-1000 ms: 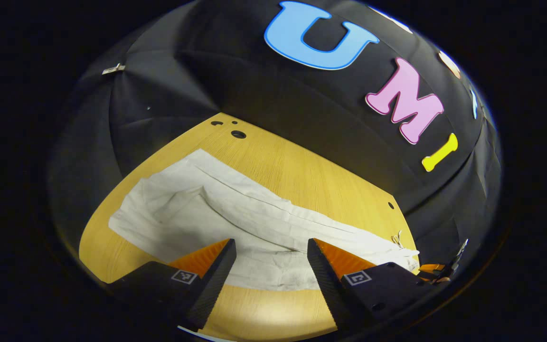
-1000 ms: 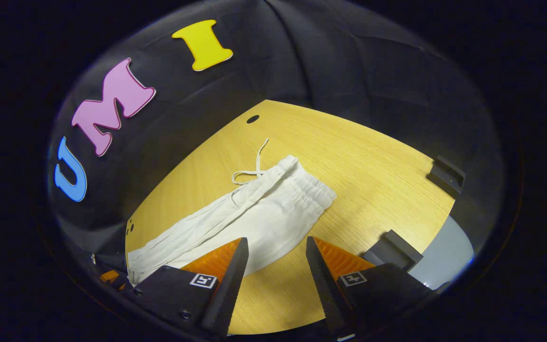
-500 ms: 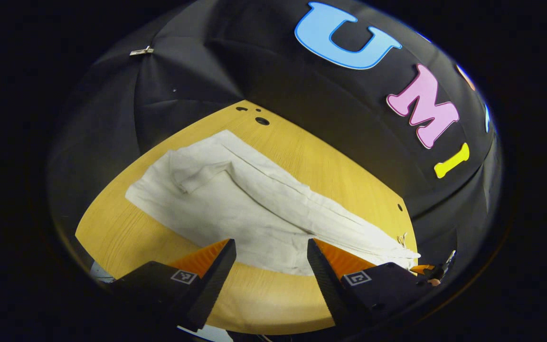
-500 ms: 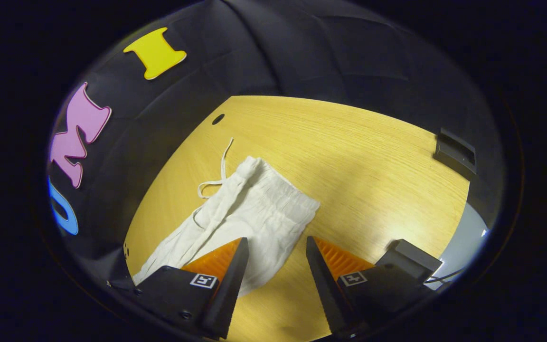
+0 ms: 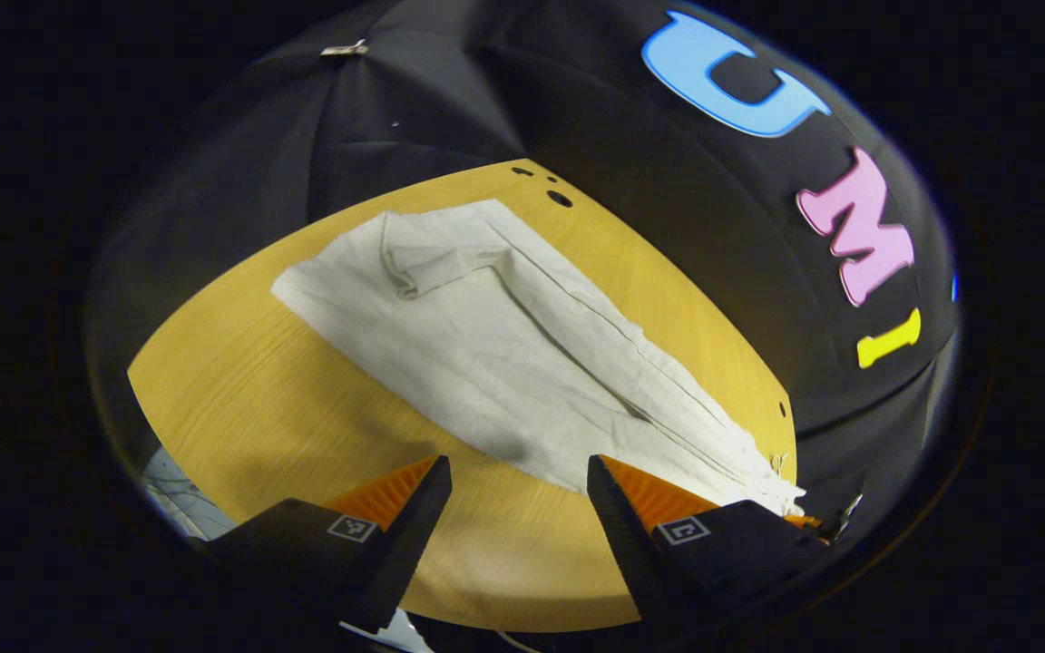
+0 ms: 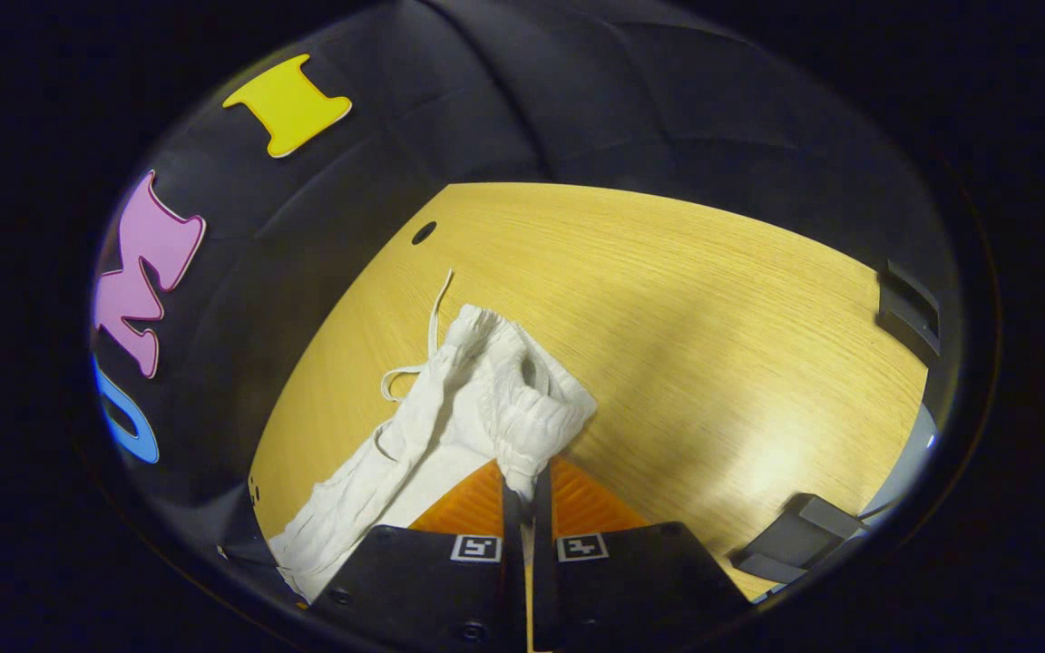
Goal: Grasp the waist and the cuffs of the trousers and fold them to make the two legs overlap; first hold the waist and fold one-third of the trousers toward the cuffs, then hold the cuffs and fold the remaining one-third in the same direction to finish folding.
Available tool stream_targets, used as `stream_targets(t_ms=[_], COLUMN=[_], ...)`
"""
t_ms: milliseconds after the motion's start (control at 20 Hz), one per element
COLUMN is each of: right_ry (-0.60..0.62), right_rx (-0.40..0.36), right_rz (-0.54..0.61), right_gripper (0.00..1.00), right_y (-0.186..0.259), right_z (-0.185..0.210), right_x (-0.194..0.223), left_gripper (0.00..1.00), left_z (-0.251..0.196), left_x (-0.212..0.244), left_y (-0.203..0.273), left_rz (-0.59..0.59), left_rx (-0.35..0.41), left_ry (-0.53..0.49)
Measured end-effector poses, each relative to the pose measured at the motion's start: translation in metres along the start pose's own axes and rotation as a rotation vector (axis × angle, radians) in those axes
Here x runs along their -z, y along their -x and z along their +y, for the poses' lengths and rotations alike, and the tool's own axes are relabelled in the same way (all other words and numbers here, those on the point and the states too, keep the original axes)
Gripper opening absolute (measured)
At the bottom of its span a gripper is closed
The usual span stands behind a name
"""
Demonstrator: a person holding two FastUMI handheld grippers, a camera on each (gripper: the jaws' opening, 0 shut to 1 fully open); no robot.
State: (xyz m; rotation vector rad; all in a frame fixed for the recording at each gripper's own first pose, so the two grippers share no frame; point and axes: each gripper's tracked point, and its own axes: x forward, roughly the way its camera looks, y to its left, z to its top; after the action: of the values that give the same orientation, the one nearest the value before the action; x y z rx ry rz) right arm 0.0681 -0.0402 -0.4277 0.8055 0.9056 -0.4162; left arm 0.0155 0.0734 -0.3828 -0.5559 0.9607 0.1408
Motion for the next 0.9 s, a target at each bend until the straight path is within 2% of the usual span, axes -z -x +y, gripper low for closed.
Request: stream_targets(t_ms=[100,250,550,600,650,700,900], right_ry=[0.032,0.028,0.060,0.063,0.065,0.066,0.068], right_rx=[0.005,0.000,0.014,0.018,0.021,0.024,0.028], right_rz=[0.018,0.021,0.030,0.032,0.032,0.032,0.035], right_gripper=[0.07,0.07,0.07,0.07,0.07,0.07,0.08], right_y=[-0.002,0.000,0.000,0.000,0.000,-0.001,-0.001], right_z=[0.002,0.002,0.002,0.001,0.001,0.001,0.001], right_x=[0.002,0.000,0.001,0.001,0.001,0.001,0.003], left_gripper=[0.96,0.96,0.96,0.92,0.92,0.96,0.96], left_z=[0.009,0.015,0.000,-0.006,-0.013,-0.016,-0.022], left_x=[-0.008,-0.025,-0.061,-0.068,-0.075,-0.081,-0.089], left_y=[-0.006,-0.017,-0.043,-0.047,-0.053,-0.059,-0.078], left_rz=[-0.020,-0.060,-0.067,-0.069,-0.075,-0.074,-0.041], left_rx=[-0.003,0.006,0.022,0.034,0.044,0.046,0.014], left_ry=[0.088,0.154,0.156,0.163,0.163,0.156,0.126])
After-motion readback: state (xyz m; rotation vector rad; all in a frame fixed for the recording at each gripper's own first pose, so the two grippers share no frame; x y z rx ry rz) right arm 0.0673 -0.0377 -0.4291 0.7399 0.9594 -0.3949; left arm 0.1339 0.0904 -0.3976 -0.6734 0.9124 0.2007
